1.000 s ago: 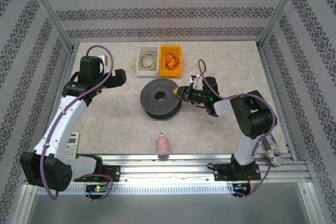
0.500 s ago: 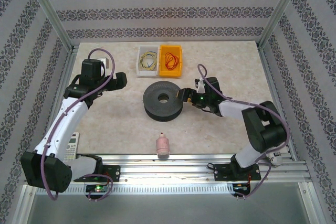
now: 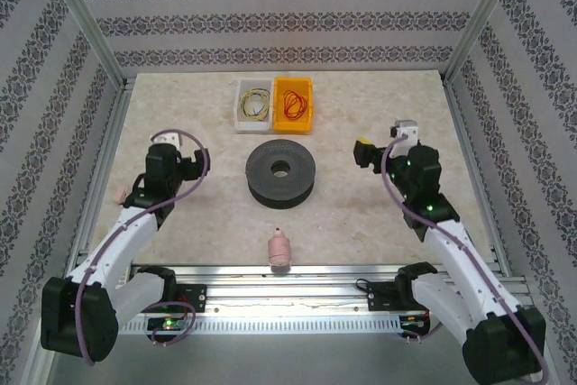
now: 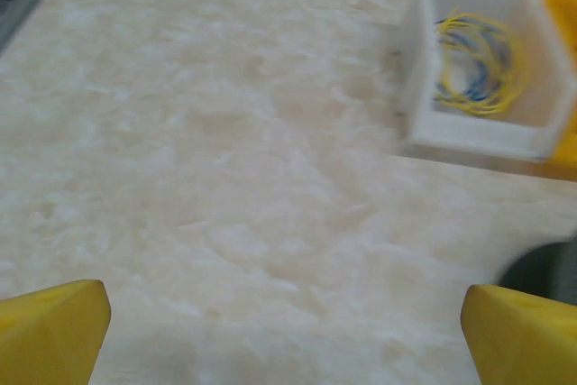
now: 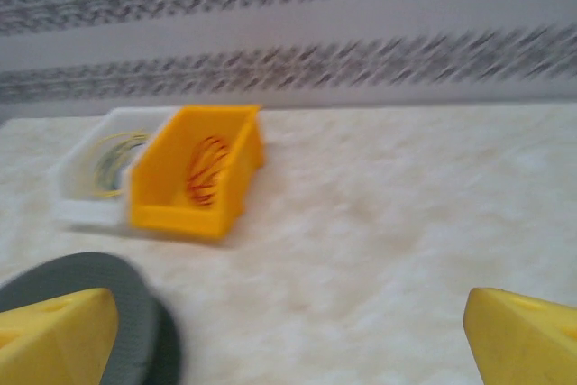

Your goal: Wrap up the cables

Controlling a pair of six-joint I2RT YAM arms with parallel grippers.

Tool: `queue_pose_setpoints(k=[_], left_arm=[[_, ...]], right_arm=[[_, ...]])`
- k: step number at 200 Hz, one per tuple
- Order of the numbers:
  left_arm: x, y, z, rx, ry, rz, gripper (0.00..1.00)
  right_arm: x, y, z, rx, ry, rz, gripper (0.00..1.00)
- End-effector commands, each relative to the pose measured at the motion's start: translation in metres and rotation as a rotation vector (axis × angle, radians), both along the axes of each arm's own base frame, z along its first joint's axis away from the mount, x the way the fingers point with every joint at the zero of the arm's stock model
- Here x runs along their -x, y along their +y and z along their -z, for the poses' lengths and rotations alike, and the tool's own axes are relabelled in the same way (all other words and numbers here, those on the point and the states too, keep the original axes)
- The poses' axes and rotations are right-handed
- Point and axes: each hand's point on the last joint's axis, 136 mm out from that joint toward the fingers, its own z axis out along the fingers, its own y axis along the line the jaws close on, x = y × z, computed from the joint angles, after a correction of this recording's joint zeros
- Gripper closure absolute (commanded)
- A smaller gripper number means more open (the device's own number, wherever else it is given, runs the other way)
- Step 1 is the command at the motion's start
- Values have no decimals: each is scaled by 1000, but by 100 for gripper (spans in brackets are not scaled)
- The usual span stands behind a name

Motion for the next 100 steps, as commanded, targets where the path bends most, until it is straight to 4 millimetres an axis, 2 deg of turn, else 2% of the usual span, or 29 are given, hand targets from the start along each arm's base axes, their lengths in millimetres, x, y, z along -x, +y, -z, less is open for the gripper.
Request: queue_pose_setpoints(k=[1,10,14,22,49,58,65,77,100], left_arm=[[-16,30,-20,-110,-193,-131,0],[-17,32,-11,-130,-206,-139,0],[-17,33,-6,-137,-210,-145,0],[-18,36,1,-144,-218,-156,0],[-23,33,25,-155,-210,-137,0],[-26,30,34,-159,-209,-119,0],[-30,31,34,-171,-224,-121,1],[-32,26,41,-167,-154,-87,0],[-40,23,38,-223,-191,-44,0]], right_arm=[[-4,-40,30,226,-48,151,2],[-7,-48,40,211,-57,184,2],[-5,-50,55,211,-40,193,2],[-5,-54,68,208,-36,203,2],[-13,-60,99,198,3,221,2],[-17,-60,105,190,11,214,2],[-22,-61,101,183,-9,218,2],[-29,-61,103,164,-6,207,2],[-50,-65,111,124,13,195,2]])
